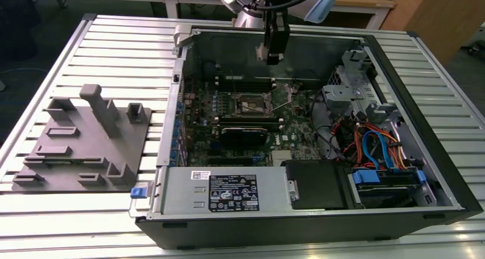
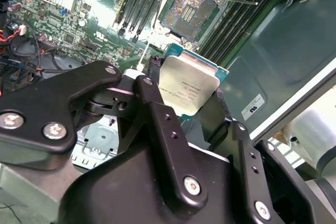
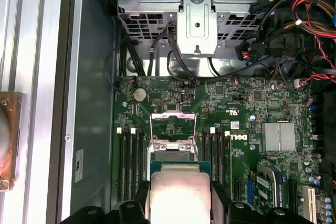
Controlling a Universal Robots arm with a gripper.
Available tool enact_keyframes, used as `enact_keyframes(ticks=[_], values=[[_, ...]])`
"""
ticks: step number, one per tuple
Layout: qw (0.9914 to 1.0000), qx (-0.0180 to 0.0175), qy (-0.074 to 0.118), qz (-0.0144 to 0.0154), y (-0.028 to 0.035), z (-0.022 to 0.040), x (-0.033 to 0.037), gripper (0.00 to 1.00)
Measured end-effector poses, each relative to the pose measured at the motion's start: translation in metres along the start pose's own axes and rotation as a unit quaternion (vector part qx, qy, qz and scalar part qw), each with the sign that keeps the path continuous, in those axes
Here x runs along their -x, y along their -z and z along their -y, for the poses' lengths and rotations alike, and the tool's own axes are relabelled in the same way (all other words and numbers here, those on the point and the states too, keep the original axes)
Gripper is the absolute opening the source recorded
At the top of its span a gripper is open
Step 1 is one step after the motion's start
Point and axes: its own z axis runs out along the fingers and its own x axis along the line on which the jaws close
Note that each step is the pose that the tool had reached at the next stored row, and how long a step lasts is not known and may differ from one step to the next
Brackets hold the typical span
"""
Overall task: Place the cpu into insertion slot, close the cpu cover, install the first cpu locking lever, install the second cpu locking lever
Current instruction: 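Place the cpu into insertion slot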
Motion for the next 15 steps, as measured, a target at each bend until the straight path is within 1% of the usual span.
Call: enact_keyframes(ticks=[15], values=[[1.00000, -0.0001, 0.000, 0.0000, -0.0032, 0.0003, 0.0000, 0.54]])
